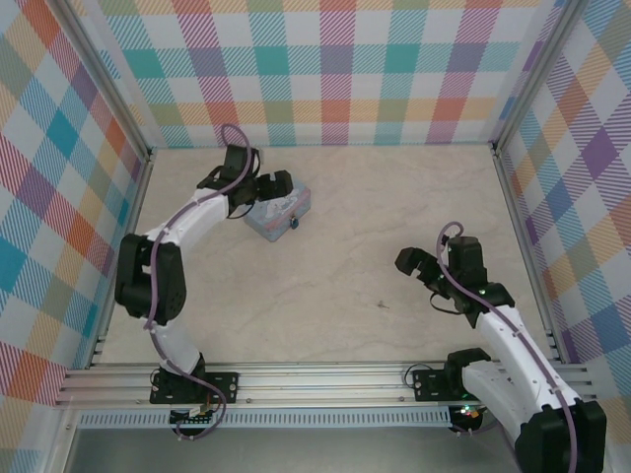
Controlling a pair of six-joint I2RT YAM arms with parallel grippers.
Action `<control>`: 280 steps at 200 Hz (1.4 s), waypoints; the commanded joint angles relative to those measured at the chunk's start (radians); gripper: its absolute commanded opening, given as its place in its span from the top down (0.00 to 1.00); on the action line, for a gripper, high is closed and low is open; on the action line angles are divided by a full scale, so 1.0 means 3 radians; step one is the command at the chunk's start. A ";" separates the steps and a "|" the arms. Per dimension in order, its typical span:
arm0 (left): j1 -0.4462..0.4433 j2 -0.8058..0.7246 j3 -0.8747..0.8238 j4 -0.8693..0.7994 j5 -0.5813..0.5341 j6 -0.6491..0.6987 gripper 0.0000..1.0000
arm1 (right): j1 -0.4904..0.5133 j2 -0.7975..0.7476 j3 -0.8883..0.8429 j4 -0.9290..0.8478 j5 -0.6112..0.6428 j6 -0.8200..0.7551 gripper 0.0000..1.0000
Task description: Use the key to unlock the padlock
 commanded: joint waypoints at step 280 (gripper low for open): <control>-0.0371 0.1264 0.1577 -0.1387 0.1370 0.1925 0.14 | 0.0278 0.0260 0.0245 -0.0301 0.0209 -0.0036 0.06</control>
